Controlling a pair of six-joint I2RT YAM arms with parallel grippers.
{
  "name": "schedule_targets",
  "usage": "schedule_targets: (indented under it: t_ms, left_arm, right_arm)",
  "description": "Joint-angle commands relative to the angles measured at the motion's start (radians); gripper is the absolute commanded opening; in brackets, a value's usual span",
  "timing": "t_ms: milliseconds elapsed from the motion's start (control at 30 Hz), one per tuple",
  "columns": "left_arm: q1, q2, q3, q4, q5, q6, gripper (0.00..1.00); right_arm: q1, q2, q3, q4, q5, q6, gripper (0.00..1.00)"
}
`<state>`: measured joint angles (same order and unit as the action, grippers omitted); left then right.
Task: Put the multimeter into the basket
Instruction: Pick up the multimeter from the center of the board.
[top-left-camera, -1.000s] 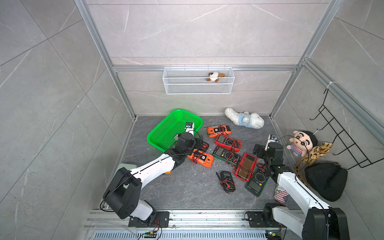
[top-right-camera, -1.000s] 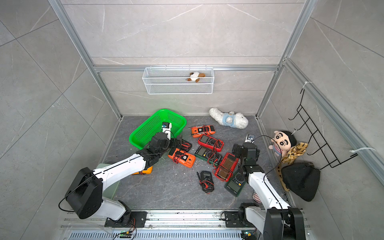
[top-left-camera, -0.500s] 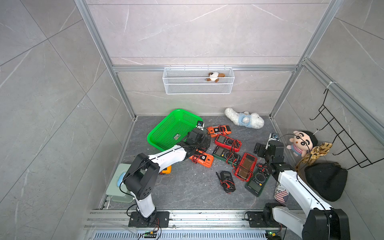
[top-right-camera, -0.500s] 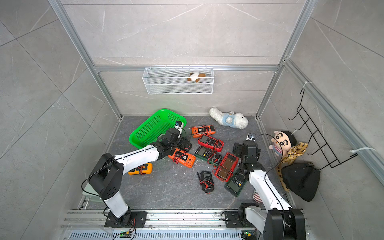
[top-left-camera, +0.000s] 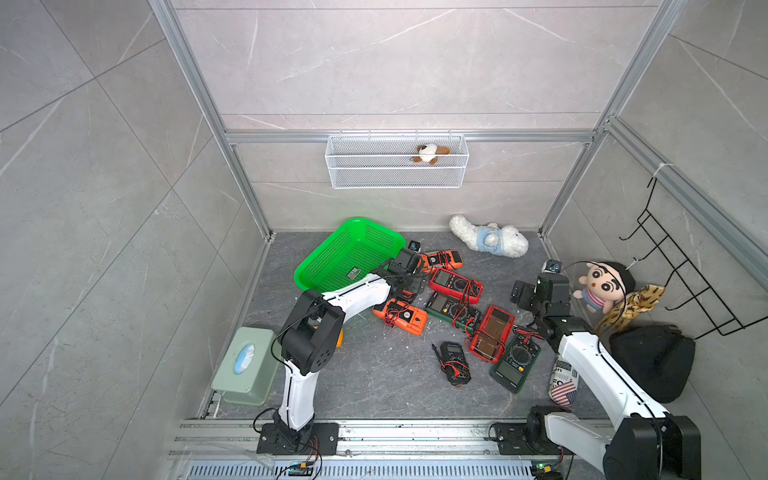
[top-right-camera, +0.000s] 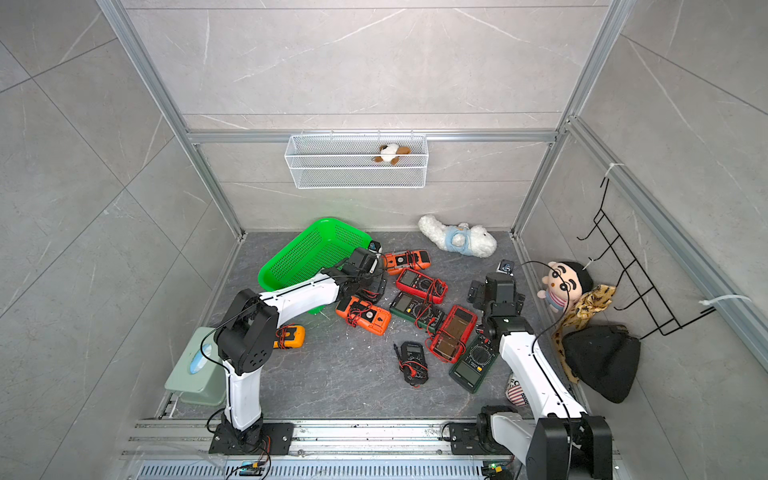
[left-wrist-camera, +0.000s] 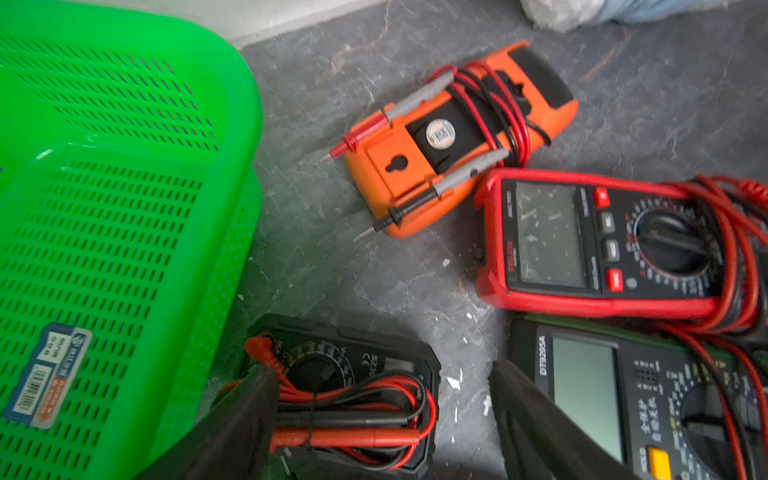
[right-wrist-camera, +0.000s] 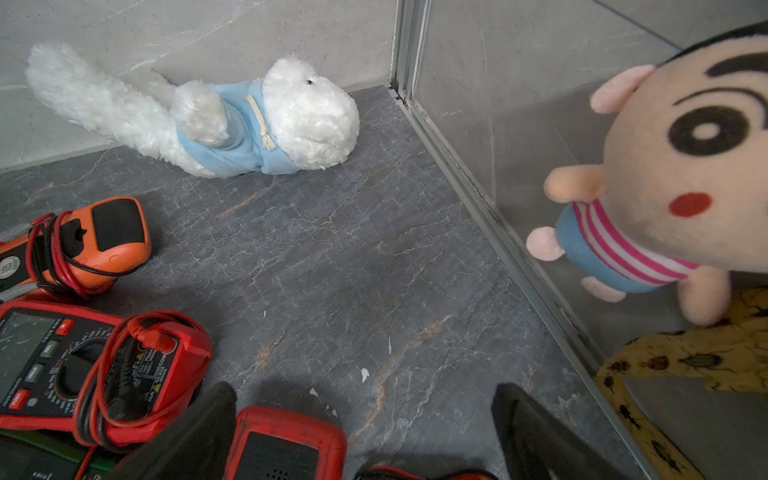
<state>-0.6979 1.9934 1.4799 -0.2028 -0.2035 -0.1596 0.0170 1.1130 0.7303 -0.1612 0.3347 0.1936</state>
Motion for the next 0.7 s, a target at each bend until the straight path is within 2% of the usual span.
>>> schedule_targets:
  t_ms: [0,100,267,467,533,667]
  left_arm:
    - [-0.002,-0.050,0.011,-0.125,0.012,0.044,0.85]
    - [-0.002,-0.134,-0.043,-0.176,-0.061,0.003,0.86]
    - [-0.002,-0.324,-0.246,-0.082,-0.088,-0.215,0.88]
    - [-0.002,-0.453,-0.443,-0.032,-0.136,-0.390,0.87]
    - [-0.002,-0.494,-0.505,-0.002,-0.138,-0.432,0.84]
    - [-0.002,-0.558,-0.615,0.076,-0.107,-0.509,0.81]
  right_arm:
    - [0.005,0.013,0.050,-0.087,-0.022,0.023,1.00]
    - [0.006,0.020,0.064,-0.104,-0.124,0.013,1.00]
    - [0.078,0.098,0.122,-0.105,-0.405,-0.026,1.00]
    - [0.287,0.288,0.246,-0.079,-0.535,-0.055,1.00]
    - [0.332,0.362,0.290,-0.048,-0.590,-0.041,0.99]
    - [0.385,0.533,0.382,0.022,-0.703,0.004,0.91]
